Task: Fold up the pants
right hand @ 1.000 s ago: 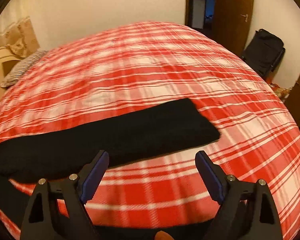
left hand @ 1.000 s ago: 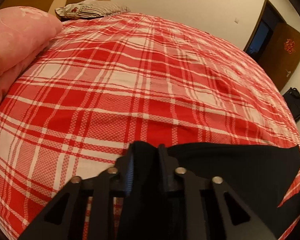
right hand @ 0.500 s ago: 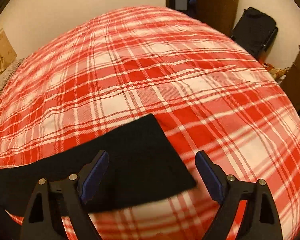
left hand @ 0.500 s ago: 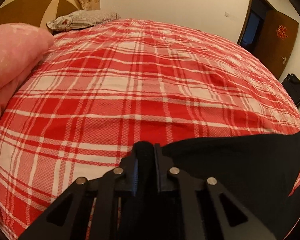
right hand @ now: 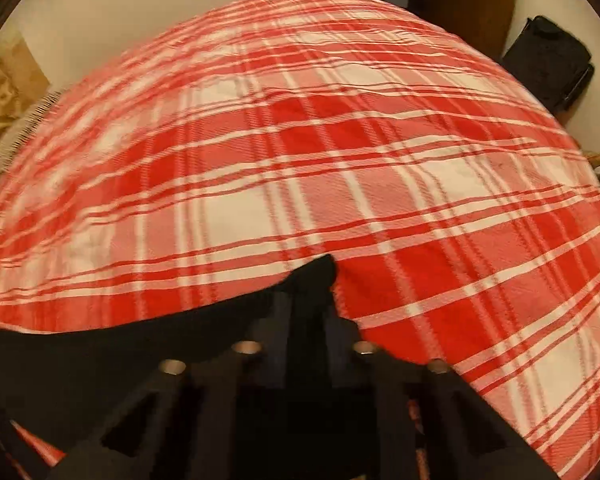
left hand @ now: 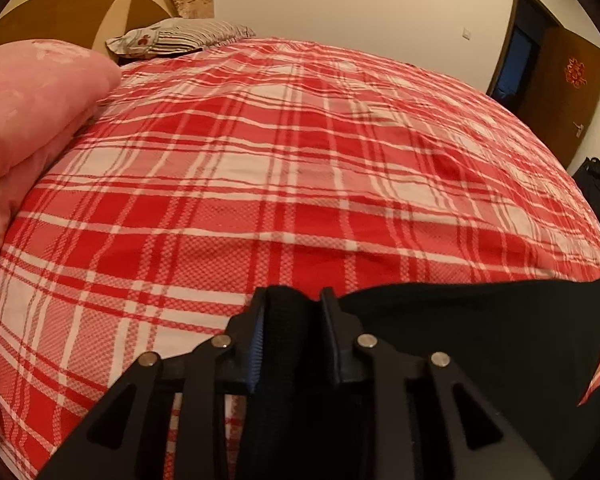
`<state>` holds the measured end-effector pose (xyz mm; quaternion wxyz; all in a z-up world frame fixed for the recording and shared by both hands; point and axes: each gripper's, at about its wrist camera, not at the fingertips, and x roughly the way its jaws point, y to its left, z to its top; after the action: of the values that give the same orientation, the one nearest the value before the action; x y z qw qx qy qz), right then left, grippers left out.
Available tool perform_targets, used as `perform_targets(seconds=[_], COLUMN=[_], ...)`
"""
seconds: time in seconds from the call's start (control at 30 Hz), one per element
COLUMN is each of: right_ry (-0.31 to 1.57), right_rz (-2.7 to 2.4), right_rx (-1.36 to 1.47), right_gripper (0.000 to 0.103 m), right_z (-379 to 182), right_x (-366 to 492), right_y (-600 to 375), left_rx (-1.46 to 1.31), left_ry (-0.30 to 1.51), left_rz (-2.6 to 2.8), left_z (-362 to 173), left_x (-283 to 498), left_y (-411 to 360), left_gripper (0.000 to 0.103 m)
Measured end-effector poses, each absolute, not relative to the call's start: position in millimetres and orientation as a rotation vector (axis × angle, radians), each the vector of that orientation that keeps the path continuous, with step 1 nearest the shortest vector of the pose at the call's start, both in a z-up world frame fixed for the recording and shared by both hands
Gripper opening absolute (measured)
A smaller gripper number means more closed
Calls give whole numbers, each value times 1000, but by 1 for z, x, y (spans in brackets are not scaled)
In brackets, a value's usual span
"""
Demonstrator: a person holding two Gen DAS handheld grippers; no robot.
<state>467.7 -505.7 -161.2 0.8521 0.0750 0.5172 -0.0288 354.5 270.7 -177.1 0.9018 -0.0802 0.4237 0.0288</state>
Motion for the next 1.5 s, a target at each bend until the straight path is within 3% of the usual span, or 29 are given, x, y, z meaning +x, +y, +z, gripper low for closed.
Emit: perform_targets(seconds=[0.07,0.27,0.8,1.5], right_ry=[1056,939,757,732], right_rz=[-54,-1,85,71], right_rx=[140,142,148,270], right_gripper=[10,10,9,8], right_z=[-152,-119,-72,-119], right_x=[462,429,305,156], right_y=[-502,-499,-520,-569], left_rx=[-115,-3,-179,-269], left_ry=[881,875,710,571], left_rz=[33,48,-31,-203], left_z=[-175,-162,-122,-138], left_x=[355,356,299,167], left_y=[263,248,263,283], left_gripper=[12,11,11,11])
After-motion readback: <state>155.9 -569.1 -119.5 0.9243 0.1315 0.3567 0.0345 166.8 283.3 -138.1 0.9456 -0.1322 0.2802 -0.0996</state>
